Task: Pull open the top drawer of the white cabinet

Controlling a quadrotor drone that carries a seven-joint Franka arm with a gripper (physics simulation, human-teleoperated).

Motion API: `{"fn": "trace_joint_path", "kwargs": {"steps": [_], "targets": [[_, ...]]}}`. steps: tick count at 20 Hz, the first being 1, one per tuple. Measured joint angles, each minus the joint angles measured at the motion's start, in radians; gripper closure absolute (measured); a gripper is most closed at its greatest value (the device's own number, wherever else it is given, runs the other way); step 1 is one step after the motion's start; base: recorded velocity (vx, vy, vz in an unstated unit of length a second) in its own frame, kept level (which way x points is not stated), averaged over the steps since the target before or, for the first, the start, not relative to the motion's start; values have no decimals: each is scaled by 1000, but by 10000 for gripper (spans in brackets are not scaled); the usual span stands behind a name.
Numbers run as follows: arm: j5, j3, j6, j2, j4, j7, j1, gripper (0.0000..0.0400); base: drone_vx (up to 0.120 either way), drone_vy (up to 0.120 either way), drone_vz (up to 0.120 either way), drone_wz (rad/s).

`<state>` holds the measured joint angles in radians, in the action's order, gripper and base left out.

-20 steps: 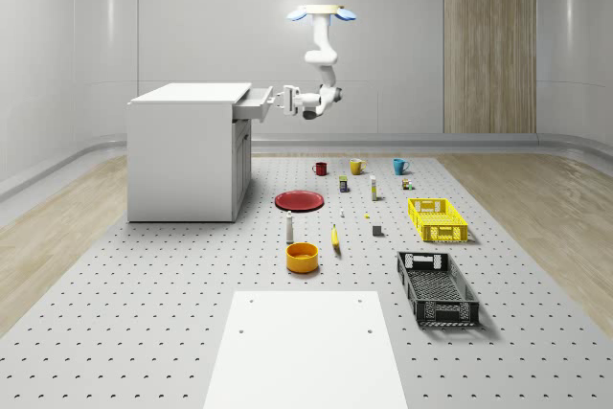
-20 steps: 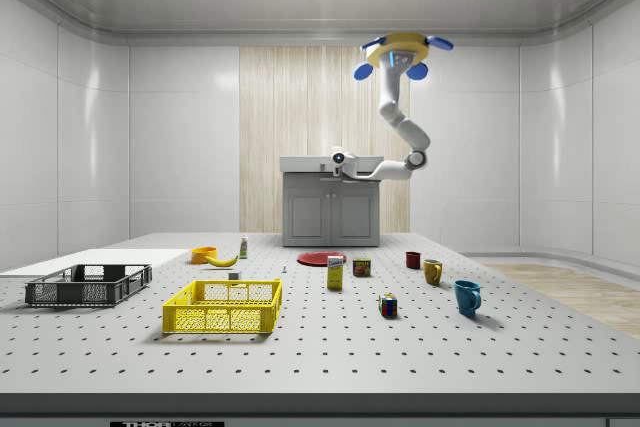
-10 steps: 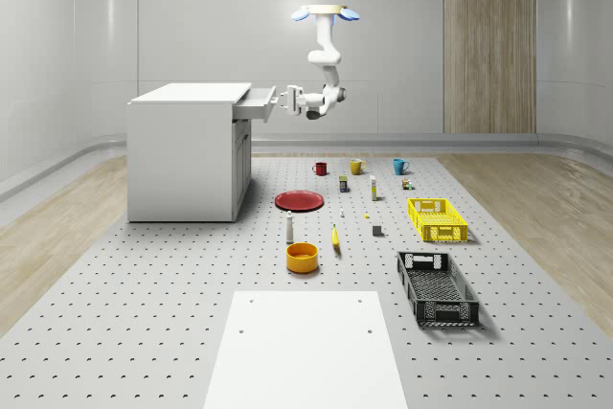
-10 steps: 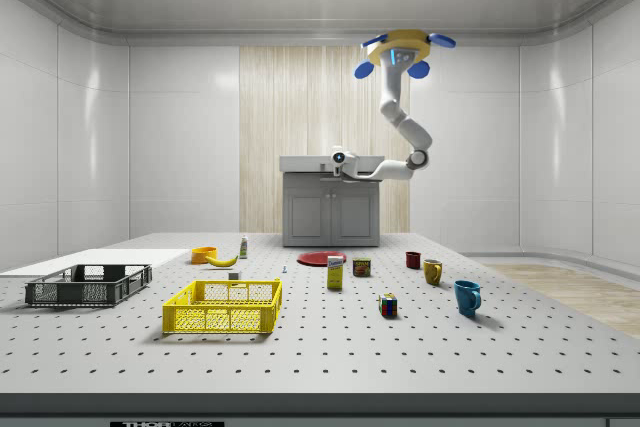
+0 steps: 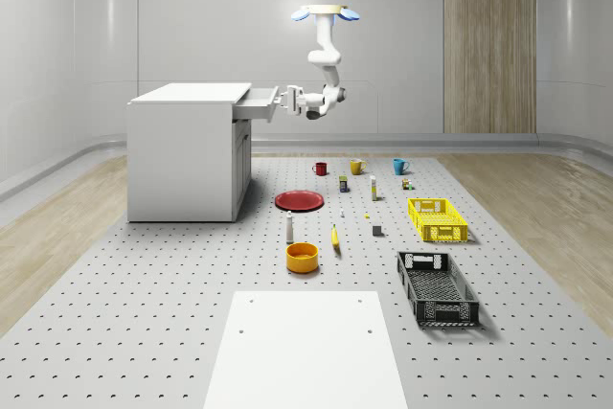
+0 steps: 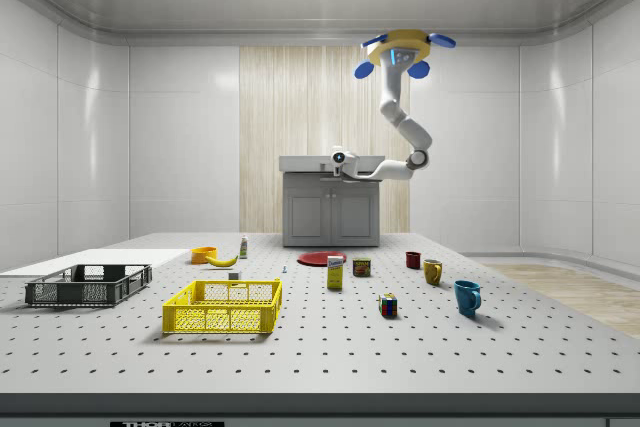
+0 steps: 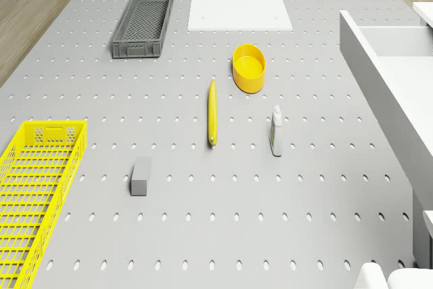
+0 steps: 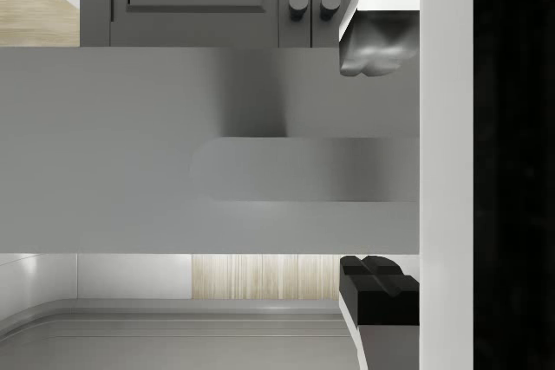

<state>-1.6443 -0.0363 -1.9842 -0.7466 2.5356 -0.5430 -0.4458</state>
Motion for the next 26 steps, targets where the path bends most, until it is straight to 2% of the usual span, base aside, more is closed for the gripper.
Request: {"fn": "trace_joint_path", "kwargs": {"steps": [19, 21, 26], "targets": [[2, -5, -4, 0, 0, 0, -7, 95, 0, 0, 0, 0], [5, -4, -5, -2, -2, -20, -6, 95, 0, 0, 0, 0], [4, -5, -6, -1, -1, 0, -8, 94, 0, 0, 0, 0]]}}
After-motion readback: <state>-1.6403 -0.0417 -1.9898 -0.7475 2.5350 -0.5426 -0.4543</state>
